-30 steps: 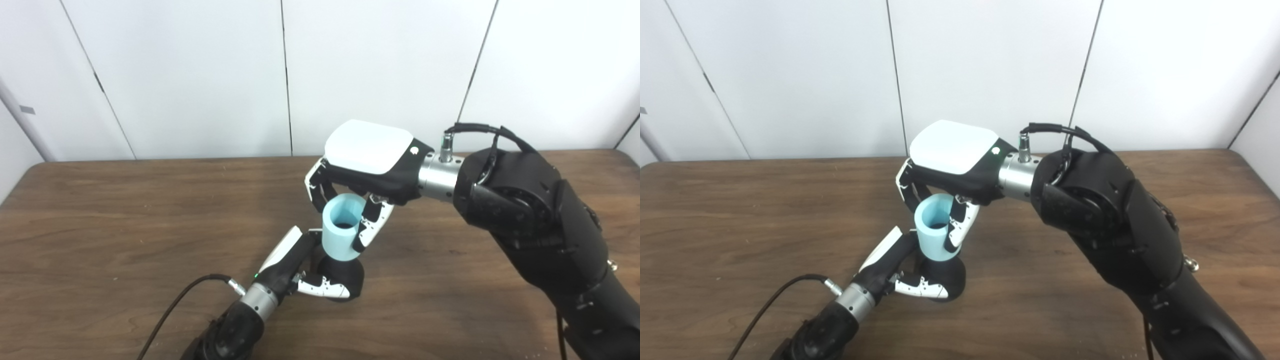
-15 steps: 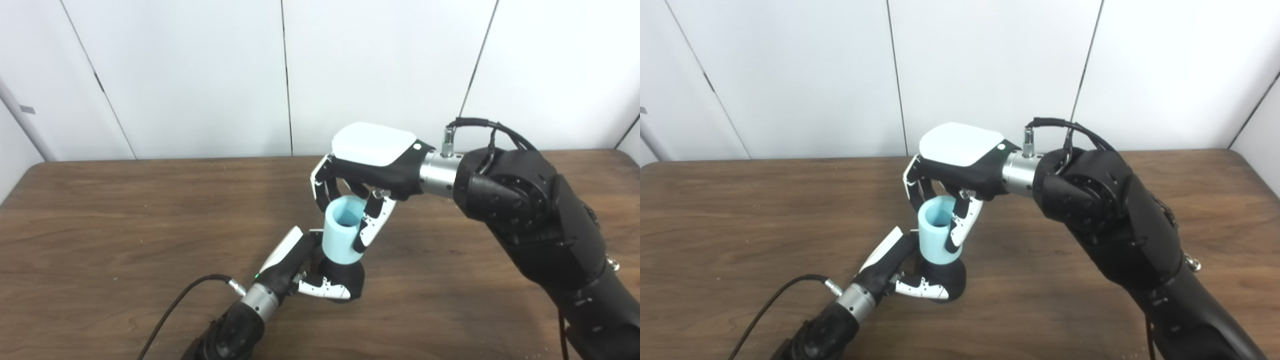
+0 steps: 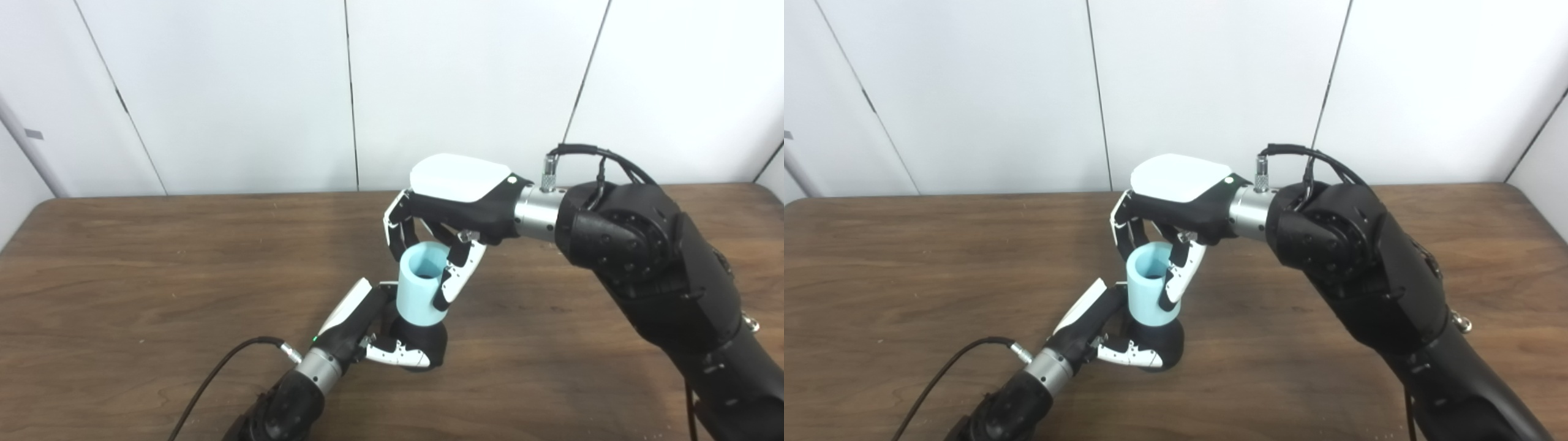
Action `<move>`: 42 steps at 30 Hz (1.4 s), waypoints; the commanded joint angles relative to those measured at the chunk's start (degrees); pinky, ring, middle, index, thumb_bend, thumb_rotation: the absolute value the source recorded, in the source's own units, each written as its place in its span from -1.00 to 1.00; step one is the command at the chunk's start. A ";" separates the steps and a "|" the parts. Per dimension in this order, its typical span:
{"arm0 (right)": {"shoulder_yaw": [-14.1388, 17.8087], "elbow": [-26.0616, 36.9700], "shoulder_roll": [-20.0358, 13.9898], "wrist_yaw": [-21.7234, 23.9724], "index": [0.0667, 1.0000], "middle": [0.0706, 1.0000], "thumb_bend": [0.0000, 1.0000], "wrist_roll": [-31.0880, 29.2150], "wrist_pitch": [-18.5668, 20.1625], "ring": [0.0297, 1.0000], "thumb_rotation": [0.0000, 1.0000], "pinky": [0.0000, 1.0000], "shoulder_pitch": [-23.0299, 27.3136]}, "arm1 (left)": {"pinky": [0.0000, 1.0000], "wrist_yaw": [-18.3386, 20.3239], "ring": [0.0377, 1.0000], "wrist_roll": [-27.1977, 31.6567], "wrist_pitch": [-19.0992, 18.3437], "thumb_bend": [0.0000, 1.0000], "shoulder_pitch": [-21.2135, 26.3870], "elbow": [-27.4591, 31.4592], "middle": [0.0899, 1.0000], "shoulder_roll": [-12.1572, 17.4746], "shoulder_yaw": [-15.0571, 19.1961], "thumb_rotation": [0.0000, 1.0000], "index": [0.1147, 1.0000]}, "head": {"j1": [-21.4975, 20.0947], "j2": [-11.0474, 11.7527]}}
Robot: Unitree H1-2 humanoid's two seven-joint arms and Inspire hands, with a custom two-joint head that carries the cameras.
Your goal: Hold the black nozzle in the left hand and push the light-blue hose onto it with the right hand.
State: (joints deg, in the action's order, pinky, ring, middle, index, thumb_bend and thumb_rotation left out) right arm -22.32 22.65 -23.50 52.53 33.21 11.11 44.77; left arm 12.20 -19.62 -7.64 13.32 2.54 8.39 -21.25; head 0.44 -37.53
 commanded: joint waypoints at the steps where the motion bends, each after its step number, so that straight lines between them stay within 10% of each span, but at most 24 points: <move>1: 0.65 3.46 -1.23 0.52 -0.09 0.00 0.05 -0.81 1.08 -0.33 -0.86 -0.53 0.70 | 0.92 1.56 0.79 -0.47 -0.84 0.05 -0.53 -0.38 0.51 0.50 -0.55 -0.85 -0.17 | 0.07 -0.06; 2: 0.79 4.45 -1.14 0.67 0.29 0.33 0.54 -0.98 1.66 0.09 -0.54 -0.15 0.69 | 0.92 1.54 0.79 -0.53 -0.83 0.05 -0.52 -0.51 0.51 0.51 -0.57 -0.85 -0.17 | 0.09 0.02; 4: 0.97 6.09 -1.30 -0.10 0.55 0.61 0.85 -0.82 0.88 0.51 -0.28 0.38 0.30 | 0.92 1.56 0.79 -0.59 -0.97 0.05 -0.50 -0.51 0.51 0.51 -0.59 -0.85 -0.17 | 0.19 0.06; 8: 1.19 5.72 -2.50 -6.65 0.77 0.96 1.00 2.09 -9.25 0.96 0.03 0.96 -0.63 | 0.95 1.62 0.80 -0.36 -1.50 0.05 -0.45 -0.40 0.52 0.34 -0.39 -0.85 -0.17 | 0.26 0.02; 31: 7.52 2.01 -2.27 -22.98 1.00 1.00 1.00 3.62 -28.49 1.00 0.38 1.00 -7.82 | 0.95 2.14 0.80 -1.05 -1.96 0.05 -0.42 0.47 0.54 0.87 -0.91 -0.85 -0.17 | 0.43 -0.39; 42: 8.14 -0.70 -4.63 -23.41 1.00 1.00 1.00 -3.47 -35.10 1.00 0.32 1.00 -10.04 | 0.96 2.72 0.80 -0.47 -1.56 0.05 -0.35 0.23 0.53 0.64 -0.62 -0.85 -0.16 | 0.64 -0.49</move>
State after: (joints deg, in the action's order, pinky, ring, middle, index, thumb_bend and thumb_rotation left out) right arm -14.87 21.95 -27.12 30.42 31.18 -22.67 33.56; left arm 13.30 -20.28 -7.90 13.36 2.93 8.77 -21.57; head 1.05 -37.97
